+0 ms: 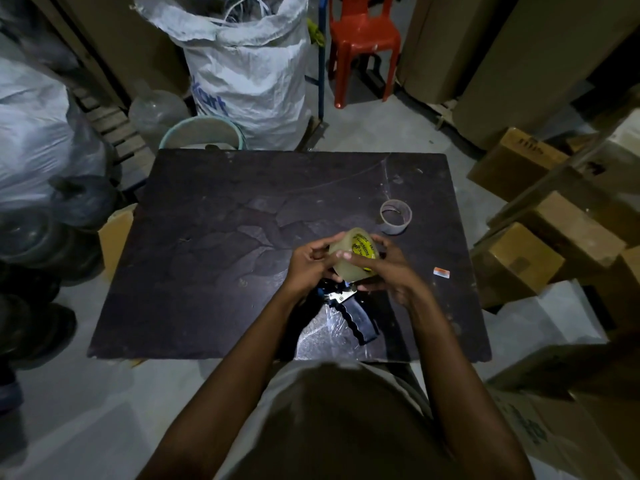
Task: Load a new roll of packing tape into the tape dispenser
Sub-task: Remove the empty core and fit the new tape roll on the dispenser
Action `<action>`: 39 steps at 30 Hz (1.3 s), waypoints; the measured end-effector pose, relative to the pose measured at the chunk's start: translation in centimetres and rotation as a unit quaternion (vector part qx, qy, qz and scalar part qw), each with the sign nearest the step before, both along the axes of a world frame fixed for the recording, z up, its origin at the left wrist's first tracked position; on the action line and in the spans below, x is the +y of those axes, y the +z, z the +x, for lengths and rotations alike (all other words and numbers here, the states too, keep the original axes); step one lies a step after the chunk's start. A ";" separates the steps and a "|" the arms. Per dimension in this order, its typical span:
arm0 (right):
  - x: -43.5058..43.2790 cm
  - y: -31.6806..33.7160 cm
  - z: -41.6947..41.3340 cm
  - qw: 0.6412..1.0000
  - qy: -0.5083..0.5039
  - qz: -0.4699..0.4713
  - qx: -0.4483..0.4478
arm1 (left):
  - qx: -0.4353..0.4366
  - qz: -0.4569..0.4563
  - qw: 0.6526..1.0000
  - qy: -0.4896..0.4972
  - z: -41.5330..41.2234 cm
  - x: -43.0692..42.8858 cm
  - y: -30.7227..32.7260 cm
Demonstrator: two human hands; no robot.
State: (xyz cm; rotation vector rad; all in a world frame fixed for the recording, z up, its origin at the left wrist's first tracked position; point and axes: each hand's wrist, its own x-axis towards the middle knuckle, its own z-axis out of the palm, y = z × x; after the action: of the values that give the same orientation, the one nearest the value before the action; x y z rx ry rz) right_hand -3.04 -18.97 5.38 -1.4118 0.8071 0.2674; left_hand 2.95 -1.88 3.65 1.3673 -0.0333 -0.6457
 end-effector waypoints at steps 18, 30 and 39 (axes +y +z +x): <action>0.7 -2.7 2.4 0.928 0.103 -0.358 -0.027 | 0.006 0.205 0.978 -0.034 3.3 -0.6 -0.8; 0.2 -3.1 5.3 0.912 0.188 -0.365 -0.005 | -0.168 0.356 0.917 -0.061 5.2 0.4 -1.8; 0.6 -3.2 7.0 0.880 0.291 -0.374 0.005 | -0.292 0.375 0.863 -0.171 5.4 1.9 -0.3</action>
State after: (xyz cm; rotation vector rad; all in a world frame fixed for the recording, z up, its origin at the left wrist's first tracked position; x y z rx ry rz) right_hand 3.92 -18.39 2.16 -2.3890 0.4757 0.4491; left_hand 8.32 0.02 3.37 2.3179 -0.5767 -0.5241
